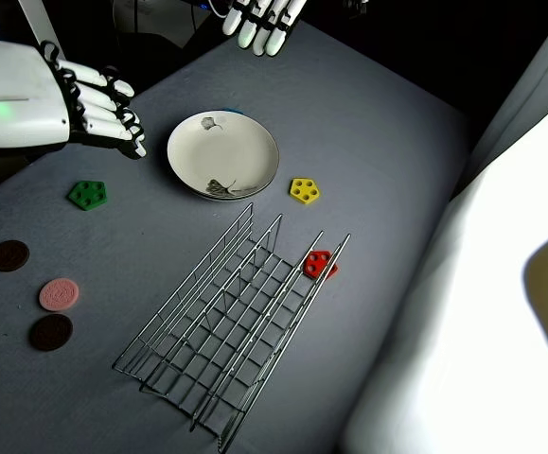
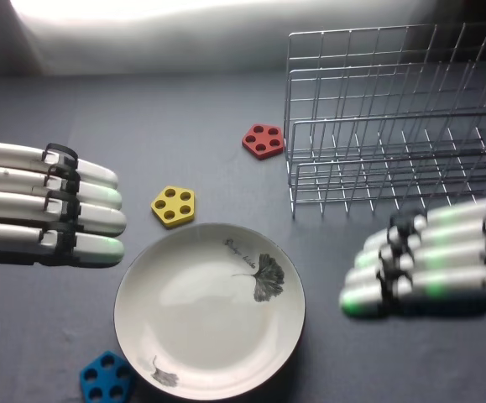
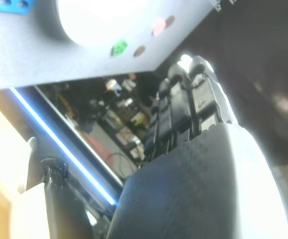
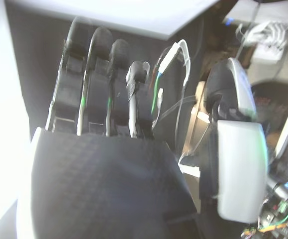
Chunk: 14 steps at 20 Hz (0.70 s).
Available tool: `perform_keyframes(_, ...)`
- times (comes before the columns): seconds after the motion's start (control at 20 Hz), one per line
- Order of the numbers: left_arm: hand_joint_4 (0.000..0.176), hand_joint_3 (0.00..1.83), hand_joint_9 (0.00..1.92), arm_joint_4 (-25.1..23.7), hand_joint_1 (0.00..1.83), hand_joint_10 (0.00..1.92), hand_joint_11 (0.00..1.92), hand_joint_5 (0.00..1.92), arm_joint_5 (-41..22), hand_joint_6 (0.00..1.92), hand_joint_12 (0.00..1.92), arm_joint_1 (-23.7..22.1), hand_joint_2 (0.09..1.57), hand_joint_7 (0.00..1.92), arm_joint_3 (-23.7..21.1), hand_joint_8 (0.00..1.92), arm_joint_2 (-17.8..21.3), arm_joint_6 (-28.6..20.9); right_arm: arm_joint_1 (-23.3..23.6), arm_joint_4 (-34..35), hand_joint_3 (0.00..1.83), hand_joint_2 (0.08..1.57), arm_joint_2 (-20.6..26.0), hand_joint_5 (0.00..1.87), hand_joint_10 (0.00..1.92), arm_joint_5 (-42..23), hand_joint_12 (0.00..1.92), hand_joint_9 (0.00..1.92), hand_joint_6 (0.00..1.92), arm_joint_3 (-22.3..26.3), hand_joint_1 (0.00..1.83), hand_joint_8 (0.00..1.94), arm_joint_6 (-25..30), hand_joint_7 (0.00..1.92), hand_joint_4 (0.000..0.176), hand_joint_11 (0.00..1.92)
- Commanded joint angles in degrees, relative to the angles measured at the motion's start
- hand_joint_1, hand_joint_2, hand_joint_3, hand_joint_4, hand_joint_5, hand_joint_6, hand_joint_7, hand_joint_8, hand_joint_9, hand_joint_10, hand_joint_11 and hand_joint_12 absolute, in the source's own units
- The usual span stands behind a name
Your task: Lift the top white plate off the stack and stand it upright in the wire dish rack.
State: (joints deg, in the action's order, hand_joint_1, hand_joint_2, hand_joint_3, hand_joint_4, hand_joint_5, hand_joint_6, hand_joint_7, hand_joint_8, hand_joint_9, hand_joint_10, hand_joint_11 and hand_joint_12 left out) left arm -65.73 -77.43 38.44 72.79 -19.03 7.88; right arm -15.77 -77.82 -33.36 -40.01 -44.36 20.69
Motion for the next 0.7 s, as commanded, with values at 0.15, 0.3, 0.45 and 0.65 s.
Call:
perform_keyframes(0.15, 0.000, 0.01, 0.01, 3.7, 0.21, 0.00, 0.01, 0.00, -4.7, 0.00, 0.10, -1.0, 0.91, 0.01, 0.1, 0.00, 0.3, 0.0, 0.5, 7.9, 0.00, 0.98, -0.2, 0.02, 0.00, -2.0, 0.08, 0.07, 0.00, -0.8, 0.39, 0.00, -11.0, 0.02, 0.000, 0.10)
perform_keyframes(0.3, 0.000, 0.00, 0.02, 2.9, 0.17, 0.00, 0.01, 0.00, -5.5, 0.00, 0.09, -1.0, 0.91, 0.01, 0.4, 0.00, 0.3, 0.0, 0.5, 11.6, 0.00, 0.98, -0.8, 0.01, 0.00, -4.6, 0.07, 0.06, 0.00, -2.2, 0.42, 0.00, -17.9, 0.02, 0.000, 0.10)
perform_keyframes(0.45, 0.000, 0.00, 0.01, 2.9, 0.19, 0.00, 0.01, 0.00, -6.0, 0.00, 0.08, -1.0, 0.90, 0.01, 0.5, 0.00, 0.3, 0.0, 0.0, 11.8, 0.00, 0.98, -1.9, 0.02, 0.00, -8.2, 0.07, 0.07, 0.01, -3.6, 0.43, 0.00, -21.6, 0.02, 0.000, 0.11)
perform_keyframes(0.65, 0.000, 0.00, 0.00, 2.5, 0.18, 0.00, 0.01, 0.00, -5.8, 0.00, 0.03, -0.9, 0.91, 0.01, 1.2, 0.00, 0.3, -2.4, -2.7, 11.9, 0.00, 0.99, -5.8, 0.03, 0.01, -11.1, 0.06, 0.08, 0.00, -6.4, 0.42, 0.01, -24.1, 0.05, 0.000, 0.11)
